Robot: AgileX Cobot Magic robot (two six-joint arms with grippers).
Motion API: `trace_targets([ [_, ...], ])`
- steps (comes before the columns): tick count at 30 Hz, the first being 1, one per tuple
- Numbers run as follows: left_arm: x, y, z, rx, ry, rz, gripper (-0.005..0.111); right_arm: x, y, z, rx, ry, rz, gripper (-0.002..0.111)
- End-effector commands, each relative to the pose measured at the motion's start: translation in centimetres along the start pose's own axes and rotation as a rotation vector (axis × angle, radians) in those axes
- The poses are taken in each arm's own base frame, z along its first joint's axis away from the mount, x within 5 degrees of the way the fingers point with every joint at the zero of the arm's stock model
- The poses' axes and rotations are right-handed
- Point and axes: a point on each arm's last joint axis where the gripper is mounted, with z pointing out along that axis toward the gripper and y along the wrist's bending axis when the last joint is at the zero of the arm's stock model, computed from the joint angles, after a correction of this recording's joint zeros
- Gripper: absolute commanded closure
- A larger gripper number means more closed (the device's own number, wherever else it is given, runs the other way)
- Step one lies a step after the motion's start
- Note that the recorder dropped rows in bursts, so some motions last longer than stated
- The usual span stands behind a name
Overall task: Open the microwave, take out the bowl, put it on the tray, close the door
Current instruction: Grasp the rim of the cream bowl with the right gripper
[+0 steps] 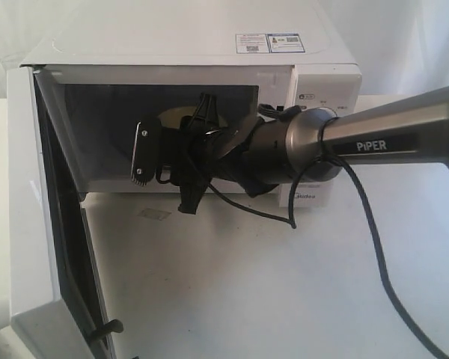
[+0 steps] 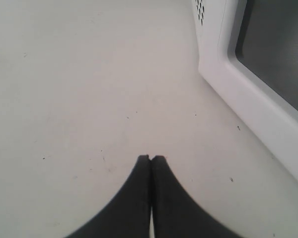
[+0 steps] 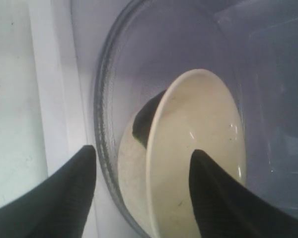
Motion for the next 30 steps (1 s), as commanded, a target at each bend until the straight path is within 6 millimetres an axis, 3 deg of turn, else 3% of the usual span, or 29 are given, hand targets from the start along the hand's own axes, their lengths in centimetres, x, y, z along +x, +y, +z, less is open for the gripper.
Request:
trace_targets([
  [1,0.2,0.0,0.0,0.005,0.003,0.000,0.107,0.7,-0.3,0.6,-0.002,0.011,0.001,0.055],
  [11,0.2,0.0,0.0,0.005,0.003,0.000,0.107,1.0,-0.1,1.9,-0.009,0.017,0.004,0.055],
  [17,0.2,0.0,0.0,0.005,0.003,0.000,0.107,1.1,-0.1,2.0,-0.010,0.019,0.005,0.061],
  [21,0.2,0.0,0.0,0.005,0.003,0.000,0.107,1.1,-0.1,2.0,-0.017,0.017,0.013,0.072],
  [27,0.2,0.0,0.0,0.005,0.003,0.000,0.107,0.8,0.5,2.0,-0.080,-0.022,0.029,0.108],
  [30,0.2,0.0,0.0,0.005,0.003,0.000,0.107,0.8,0.5,2.0,-0.083,-0.024,0.029,0.108],
])
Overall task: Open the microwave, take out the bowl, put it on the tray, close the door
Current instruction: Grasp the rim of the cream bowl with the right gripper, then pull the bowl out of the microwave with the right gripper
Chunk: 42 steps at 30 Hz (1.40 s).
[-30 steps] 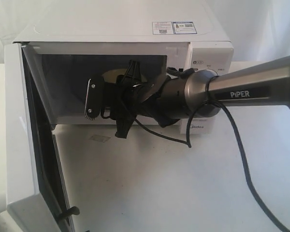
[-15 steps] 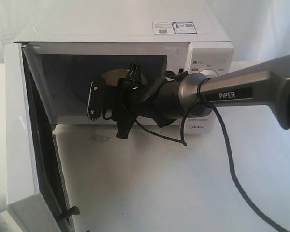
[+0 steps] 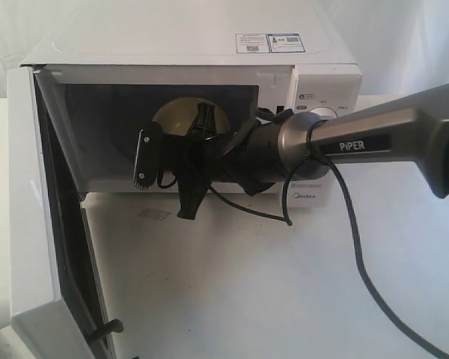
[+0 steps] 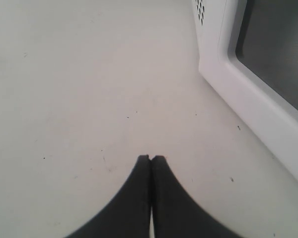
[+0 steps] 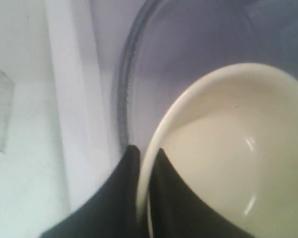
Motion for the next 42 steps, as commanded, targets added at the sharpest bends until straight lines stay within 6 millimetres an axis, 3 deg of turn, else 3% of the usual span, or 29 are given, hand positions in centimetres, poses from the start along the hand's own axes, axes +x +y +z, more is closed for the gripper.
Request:
trace_targets([
  [1,0.2,0.0,0.0,0.005,0.003,0.000,0.107,0.0,-0.1,0.0,-0.012,-0.011,0.009,0.108],
  [10,0.2,0.0,0.0,0.005,0.003,0.000,0.107,-1.6,-0.9,-2.3,-0.066,-0.102,0.069,0.108],
  [16,0.2,0.0,0.0,0.005,0.003,0.000,0.107,-2.3,-0.8,-5.1,-0.075,-0.130,0.097,0.108],
  [23,0.2,0.0,0.0,0.005,0.003,0.000,0.107,-2.8,1.0,-8.5,-0.129,-0.153,0.142,0.108],
  [28,0.2,0.0,0.0,0.005,0.003,0.000,0.107,-3.0,2.8,-10.6,-0.223,-0.168,0.284,0.108],
  [42,0.2,0.0,0.0,0.005,0.003,0.000,0.107,-1.9,4.2,-16.8,-0.372,-0.161,0.362,0.108],
])
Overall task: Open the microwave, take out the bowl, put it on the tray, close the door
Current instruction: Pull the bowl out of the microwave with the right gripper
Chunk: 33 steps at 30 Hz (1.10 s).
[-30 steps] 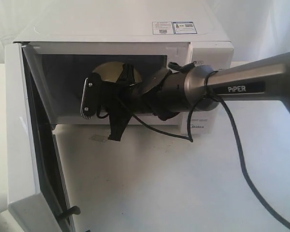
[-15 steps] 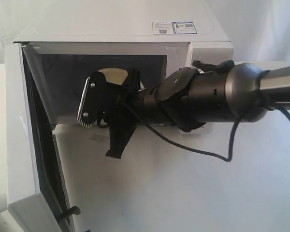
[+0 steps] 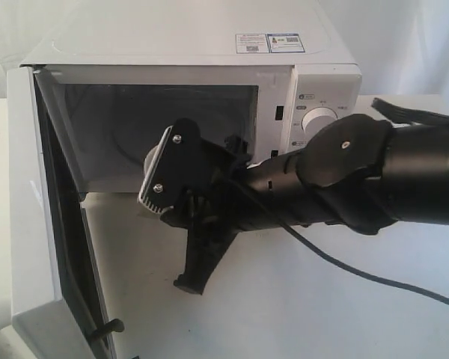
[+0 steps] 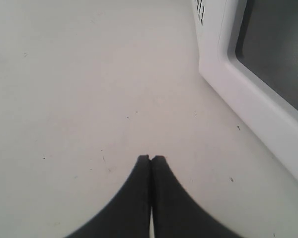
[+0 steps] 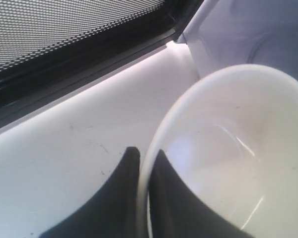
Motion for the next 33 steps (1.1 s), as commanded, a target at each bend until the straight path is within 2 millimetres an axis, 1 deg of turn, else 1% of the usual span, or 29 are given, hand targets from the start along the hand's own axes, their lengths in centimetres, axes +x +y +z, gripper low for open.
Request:
trace_targets([
  [1,0.2,0.0,0.0,0.005,0.003,0.000,0.107,0.5,1.0,-1.5,-0.090,0.078,0.008,0.108],
  [3,0.2,0.0,0.0,0.005,0.003,0.000,0.107,1.4,1.5,-1.8,-0.143,0.181,-0.002,0.108],
  [5,0.2,0.0,0.0,0.005,0.003,0.000,0.107,2.1,1.4,-2.5,-0.137,0.291,-0.009,0.108],
  [8,0.2,0.0,0.0,0.005,0.003,0.000,0.107,2.1,0.7,-4.0,-0.071,0.383,0.033,0.108],
  [11,0.2,0.0,0.0,0.005,0.003,0.000,0.107,1.8,0.4,-5.8,-0.068,0.478,0.039,0.108],
  [13,0.2,0.0,0.0,0.005,0.003,0.000,0.107,2.2,0.3,-6.8,-0.060,0.549,0.050,0.108],
  [16,0.2,0.0,0.0,0.005,0.003,0.000,0.107,2.8,0.1,-7.6,-0.008,0.615,0.090,0.108],
  [20,0.2,0.0,0.0,0.005,0.003,0.000,0.107,4.2,-0.6,-7.7,0.065,0.650,0.146,0.108],
  [22,0.2,0.0,0.0,0.005,0.003,0.000,0.107,4.9,-1.1,-7.6,0.101,0.627,0.199,0.108],
  [26,0.2,0.0,0.0,0.005,0.003,0.000,0.107,6.3,-2.0,-7.4,0.150,0.583,0.243,0.108],
  [33,0.2,0.0,0.0,0.005,0.003,0.000,0.107,9.2,-3.5,-8.0,0.207,0.613,0.334,0.108],
])
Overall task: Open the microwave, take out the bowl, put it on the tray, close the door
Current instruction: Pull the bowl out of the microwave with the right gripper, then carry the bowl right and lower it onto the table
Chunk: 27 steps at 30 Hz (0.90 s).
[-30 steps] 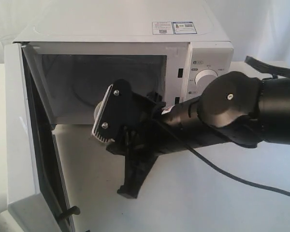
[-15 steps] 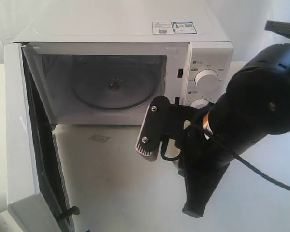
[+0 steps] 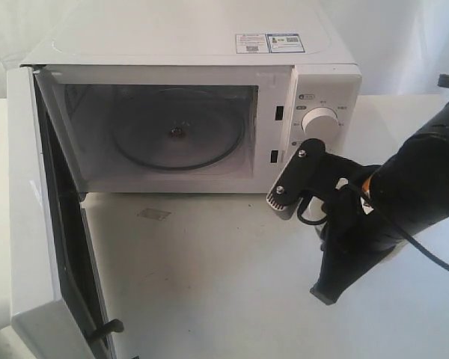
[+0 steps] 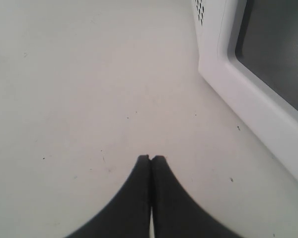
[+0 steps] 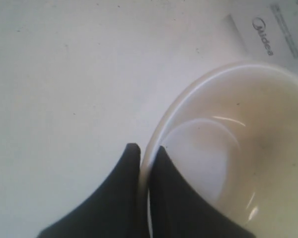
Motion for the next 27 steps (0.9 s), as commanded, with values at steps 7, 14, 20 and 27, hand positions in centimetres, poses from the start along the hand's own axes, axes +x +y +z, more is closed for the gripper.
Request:
trace_targets([
  [7,0.2,0.0,0.0,0.005,0.003,0.000,0.107,1.6,-2.9,1.1,0.088,-0.104,0.141,0.108],
  [14,0.2,0.0,0.0,0.005,0.003,0.000,0.107,1.6,-3.0,2.6,0.080,-0.090,0.119,0.108],
  [20,0.2,0.0,0.0,0.005,0.003,0.000,0.107,2.3,-3.7,6.2,0.062,-0.020,0.109,0.108],
  [27,0.2,0.0,0.0,0.005,0.003,0.000,0.107,2.6,-4.7,6.7,0.088,-0.041,0.121,0.108],
])
